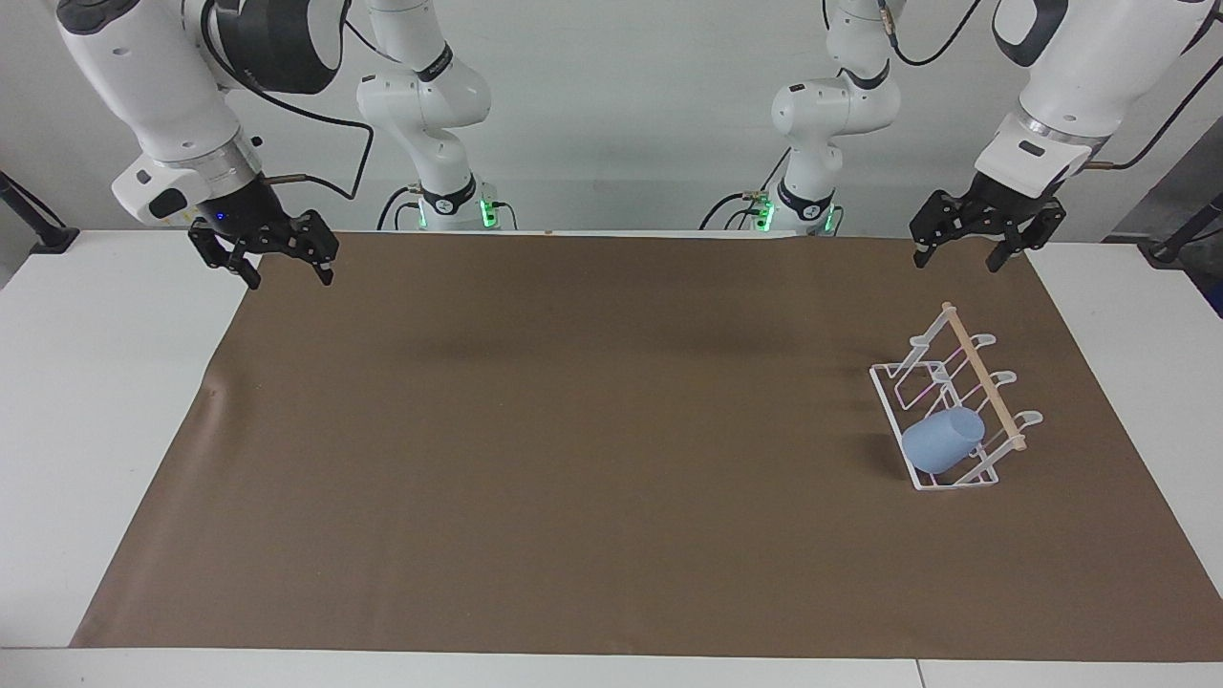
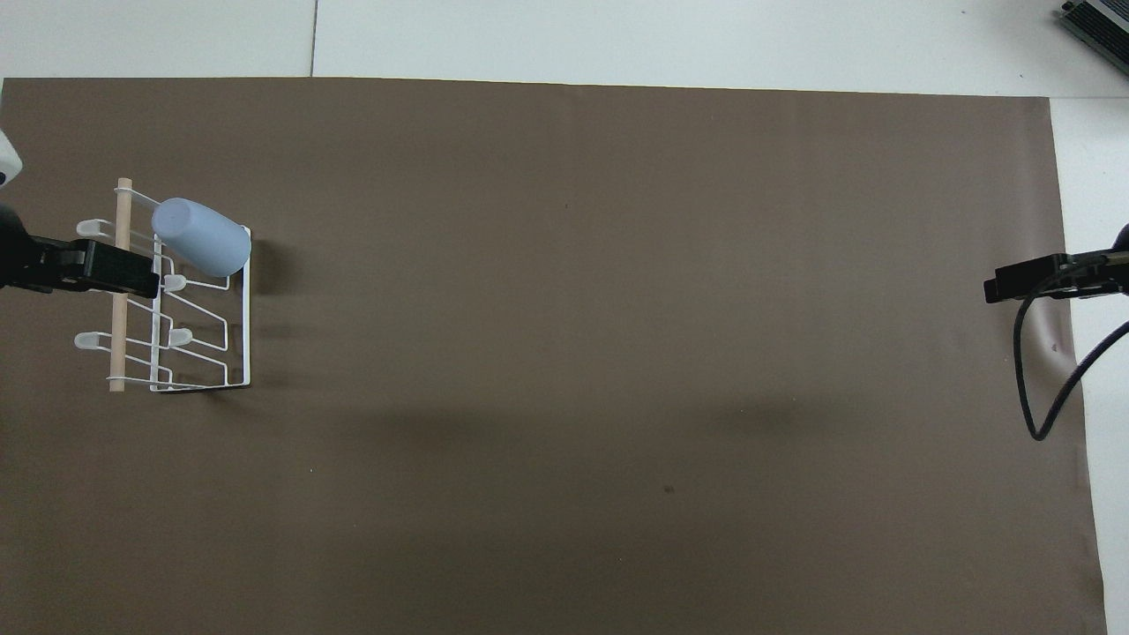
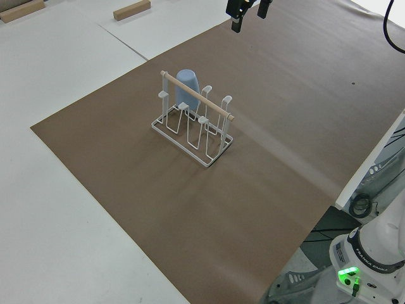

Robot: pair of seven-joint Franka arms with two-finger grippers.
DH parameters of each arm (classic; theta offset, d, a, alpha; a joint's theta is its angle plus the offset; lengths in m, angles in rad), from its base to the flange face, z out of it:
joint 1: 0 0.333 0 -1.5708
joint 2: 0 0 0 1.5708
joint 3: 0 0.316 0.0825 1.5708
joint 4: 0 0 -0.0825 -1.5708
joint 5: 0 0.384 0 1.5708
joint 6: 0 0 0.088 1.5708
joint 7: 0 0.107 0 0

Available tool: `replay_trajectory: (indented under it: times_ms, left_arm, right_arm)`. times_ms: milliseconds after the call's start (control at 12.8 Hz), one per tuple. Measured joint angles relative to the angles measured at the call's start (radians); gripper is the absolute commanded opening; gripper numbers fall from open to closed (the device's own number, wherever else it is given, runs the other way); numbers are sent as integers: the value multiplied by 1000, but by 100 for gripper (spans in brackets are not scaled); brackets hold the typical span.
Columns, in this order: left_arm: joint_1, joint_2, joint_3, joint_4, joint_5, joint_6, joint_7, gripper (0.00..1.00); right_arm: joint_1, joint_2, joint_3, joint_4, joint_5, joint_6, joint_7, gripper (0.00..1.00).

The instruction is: Hang cup on cup holder

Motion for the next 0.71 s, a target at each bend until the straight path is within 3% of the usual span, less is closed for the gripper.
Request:
replay_trajectory:
  times_ms: [705]
  left_arm:
    - [0, -17, 0, -56, 0, 41, 0, 100]
  right_arm:
    - [0, 0, 0, 0, 0, 0, 0, 100]
